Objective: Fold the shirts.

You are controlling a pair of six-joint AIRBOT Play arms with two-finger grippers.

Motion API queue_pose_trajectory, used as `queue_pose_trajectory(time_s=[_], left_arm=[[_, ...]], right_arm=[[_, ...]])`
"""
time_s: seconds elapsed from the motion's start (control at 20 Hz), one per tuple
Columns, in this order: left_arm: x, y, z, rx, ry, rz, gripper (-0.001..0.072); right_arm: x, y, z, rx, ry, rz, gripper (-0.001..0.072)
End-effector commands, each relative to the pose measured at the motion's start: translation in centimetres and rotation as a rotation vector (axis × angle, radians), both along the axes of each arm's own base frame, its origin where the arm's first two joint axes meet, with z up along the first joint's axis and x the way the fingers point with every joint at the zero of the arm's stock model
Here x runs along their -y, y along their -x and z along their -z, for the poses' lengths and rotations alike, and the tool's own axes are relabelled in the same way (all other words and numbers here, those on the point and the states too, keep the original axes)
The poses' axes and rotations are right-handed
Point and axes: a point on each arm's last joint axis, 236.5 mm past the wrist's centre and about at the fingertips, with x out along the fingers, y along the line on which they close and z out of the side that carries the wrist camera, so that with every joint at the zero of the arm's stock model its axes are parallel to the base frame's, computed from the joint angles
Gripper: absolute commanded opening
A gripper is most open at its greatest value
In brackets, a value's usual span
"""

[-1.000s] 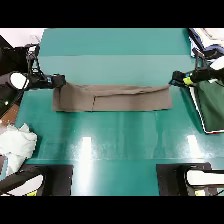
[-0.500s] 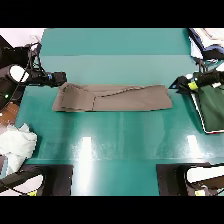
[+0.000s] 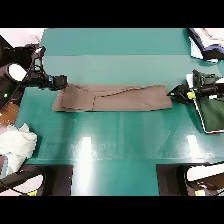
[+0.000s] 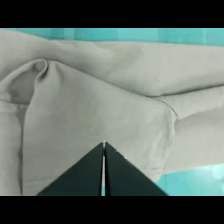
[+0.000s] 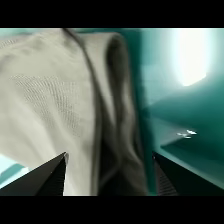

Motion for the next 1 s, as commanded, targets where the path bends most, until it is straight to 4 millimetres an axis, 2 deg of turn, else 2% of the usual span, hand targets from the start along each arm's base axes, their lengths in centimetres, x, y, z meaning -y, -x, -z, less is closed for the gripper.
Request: queue_pose_trajectory(time_s=[0.0, 0.05, 0.1, 0.2, 0.25, 0.3, 0.4, 0.5, 0.6, 0.7, 0.8, 0.95], left_arm=[[0.1, 0.5, 0.3, -0.023, -0.001, 0.013, 0.0038], [0.2, 0.6, 0.3, -0.025, 0.003, 0.013, 0.0038], [0.4, 0.7, 0.2, -0.030, 0.013, 0.014, 0.0037], [0.8, 1.1, 0.4, -0.052, 0.029, 0.021, 0.0029], [1.1, 1.4, 0.5, -0.067, 0.039, 0.029, 0.0029], [1.7, 1.9, 0.7, -0.081, 0.038, 0.047, 0.0029], [4.0, 2.6, 1.2, -0.085, 0.025, 0.130, 0.0029], [7.4, 2.8, 2.2, -0.082, 0.030, 0.204, 0.0029], [10.9, 2.7, 3.6, -0.092, 0.043, 0.259, 0.0028], [14.5, 2.1, 4.9, -0.119, 0.048, 0.326, 0.0028], [18.8, 0.9, 5.7, -0.106, 0.042, 0.413, 0.0028], [24.2, -1.0, 6.7, -0.094, 0.082, 0.473, 0.0028]], right_arm=[[-1.7, -0.1, 1.0, -0.016, -0.053, -0.016, 0.0595], [-2.2, -0.1, 1.2, -0.018, -0.050, -0.026, 0.0594], [-2.7, -0.3, 1.4, -0.011, -0.041, -0.035, 0.0531], [-3.4, -0.9, 1.5, 0.010, -0.022, -0.043, 0.0260], [-3.6, -1.0, 1.6, 0.024, -0.015, -0.057, 0.0080], [-3.6, -1.0, 1.4, 0.035, -0.013, -0.067, 0.0016], [-3.8, -0.8, 0.4, 0.049, -0.014, -0.079, 0.0015], [-3.6, -0.7, -1.7, 0.087, -0.008, -0.084, 0.0013], [-3.7, -0.6, -4.7, 0.136, 0.004, -0.087, 0.0012], [-4.4, -0.8, -8.4, 0.160, -0.005, -0.096, 0.0012], [-6.0, -0.7, -12.3, 0.199, -0.013, -0.164, 0.0012], [-9.7, -1.6, -17.5, 0.290, 0.001, -0.254, 0.0012]])
